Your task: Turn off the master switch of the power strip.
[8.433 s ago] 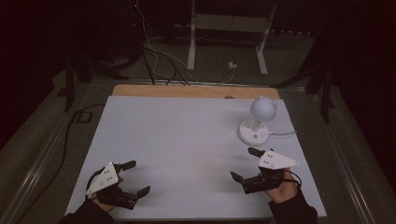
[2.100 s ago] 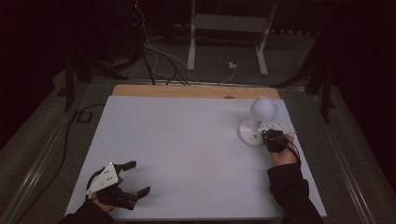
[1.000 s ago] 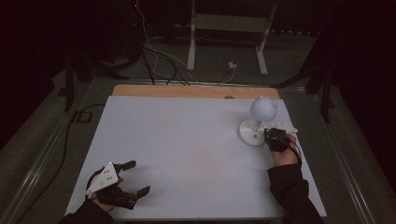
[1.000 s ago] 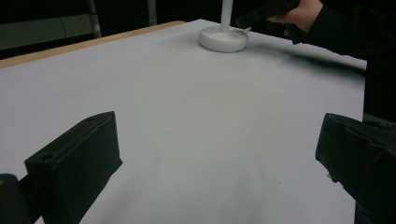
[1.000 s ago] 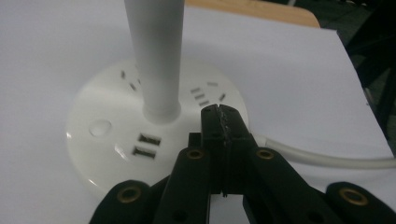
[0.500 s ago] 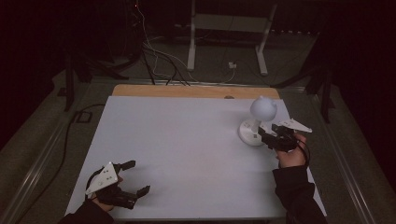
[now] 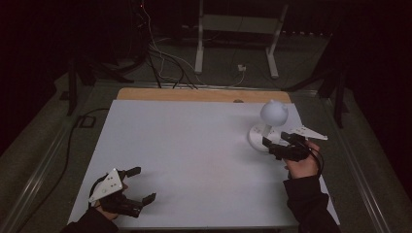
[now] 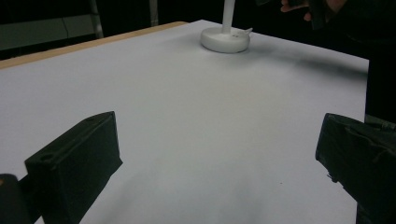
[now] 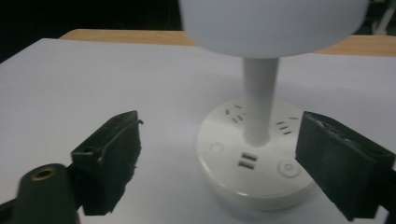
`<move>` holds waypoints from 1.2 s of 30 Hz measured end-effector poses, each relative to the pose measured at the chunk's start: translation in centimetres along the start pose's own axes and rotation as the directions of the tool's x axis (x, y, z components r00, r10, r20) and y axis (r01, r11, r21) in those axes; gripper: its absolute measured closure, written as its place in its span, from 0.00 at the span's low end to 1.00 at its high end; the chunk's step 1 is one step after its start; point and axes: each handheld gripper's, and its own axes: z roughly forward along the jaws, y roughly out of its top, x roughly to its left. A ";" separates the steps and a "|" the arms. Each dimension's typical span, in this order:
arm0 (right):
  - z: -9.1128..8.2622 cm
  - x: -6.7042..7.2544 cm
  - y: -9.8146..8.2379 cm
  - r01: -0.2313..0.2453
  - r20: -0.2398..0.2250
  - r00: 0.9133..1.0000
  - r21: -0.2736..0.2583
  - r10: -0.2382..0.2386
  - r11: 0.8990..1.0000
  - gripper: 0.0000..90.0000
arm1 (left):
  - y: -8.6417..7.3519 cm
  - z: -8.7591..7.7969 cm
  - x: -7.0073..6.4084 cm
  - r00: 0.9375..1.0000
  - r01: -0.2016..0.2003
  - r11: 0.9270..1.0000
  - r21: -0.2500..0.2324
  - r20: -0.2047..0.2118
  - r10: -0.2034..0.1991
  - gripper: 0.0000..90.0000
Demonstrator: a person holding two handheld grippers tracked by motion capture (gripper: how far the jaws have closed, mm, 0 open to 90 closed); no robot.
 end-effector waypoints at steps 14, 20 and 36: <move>-1.1 2.6 0.1 0.048 -0.158 0.986 -0.001 -0.048 0.999 0.00 | 0.0 -0.1 0.0 1.000 -0.003 1.000 0.000 0.002 0.003 0.00; -1.9 3.1 -0.5 0.073 -0.171 0.982 -0.018 -0.075 0.997 0.00 | 0.0 -0.1 0.0 1.000 -0.005 1.000 0.002 0.002 0.005 0.00; -2.8 4.2 -3.8 0.161 -0.250 0.956 0.021 -0.151 0.987 0.00 | 0.0 0.0 -0.1 1.000 -0.002 1.000 0.005 0.005 0.002 0.00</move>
